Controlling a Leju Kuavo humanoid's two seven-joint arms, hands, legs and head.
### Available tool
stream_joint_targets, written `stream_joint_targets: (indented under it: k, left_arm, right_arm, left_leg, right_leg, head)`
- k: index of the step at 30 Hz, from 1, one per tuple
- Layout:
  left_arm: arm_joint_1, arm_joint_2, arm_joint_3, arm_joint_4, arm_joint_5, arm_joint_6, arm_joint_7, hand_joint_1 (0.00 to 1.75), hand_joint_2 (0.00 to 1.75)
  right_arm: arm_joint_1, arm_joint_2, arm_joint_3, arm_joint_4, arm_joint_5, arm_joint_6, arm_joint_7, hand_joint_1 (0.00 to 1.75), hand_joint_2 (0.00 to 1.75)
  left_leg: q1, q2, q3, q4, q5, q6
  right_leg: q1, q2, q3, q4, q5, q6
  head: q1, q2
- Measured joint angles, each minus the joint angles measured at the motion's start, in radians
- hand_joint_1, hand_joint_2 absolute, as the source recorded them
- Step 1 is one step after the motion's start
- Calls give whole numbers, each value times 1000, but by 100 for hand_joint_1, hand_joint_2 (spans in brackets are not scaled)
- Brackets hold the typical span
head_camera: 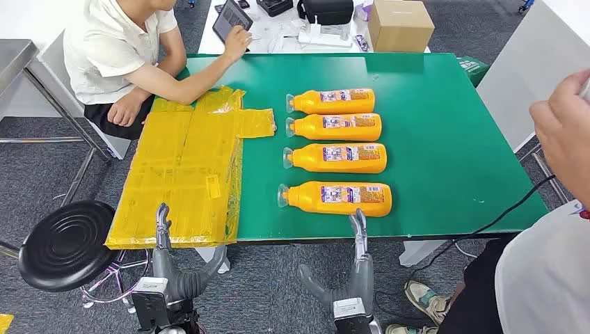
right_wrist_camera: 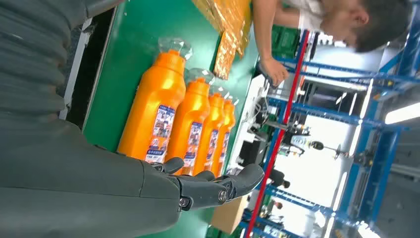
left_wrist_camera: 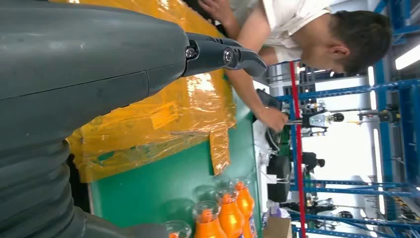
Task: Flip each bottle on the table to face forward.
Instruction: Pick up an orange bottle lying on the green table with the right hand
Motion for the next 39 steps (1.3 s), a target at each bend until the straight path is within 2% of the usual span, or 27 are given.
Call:
stream_joint_targets:
  k: [7,12,25,31,39]
  left_arm:
    - [-29,-1,1,8,7,2,-9,0,175]
    - [-60,-7,3,19,22,3,-22,0,175]
    - [-82,-19,14,26,3,-13,-26,0,175]
    - [-97,-27,19,53,-26,-54,-12,0,175]
    - [-125,-39,-7,138,-57,-84,11,0,175]
  right_arm:
    - [-6,-18,-10,2,34,18,51,0,175]
    - [-34,-39,-37,16,131,46,92,0,175]
    - [-102,-63,-81,55,262,105,131,0,175]
    - [-168,-76,-128,170,422,86,219,0,175]
    - [-257,-103,-194,339,535,67,260,0,175]
  left_leg:
    - [0,0,0,0,0,0]
    - [0,0,0,0,0,0]
    - [0,0,0,0,0,0]
    - [0,0,0,0,0,1]
    - [-1,0,0,0,1,1]
  right_leg:
    - [0,0,0,0,0,0]
    - [0,0,0,0,0,0]
    - [0,0,0,0,0,0]
    - [0,0,0,0,1,0]
    - [-1,0,0,0,1,1]
  head:
    - [0,0]
    - [0,0]
    - [0,0]
    - [0,0]
    - [0,0]
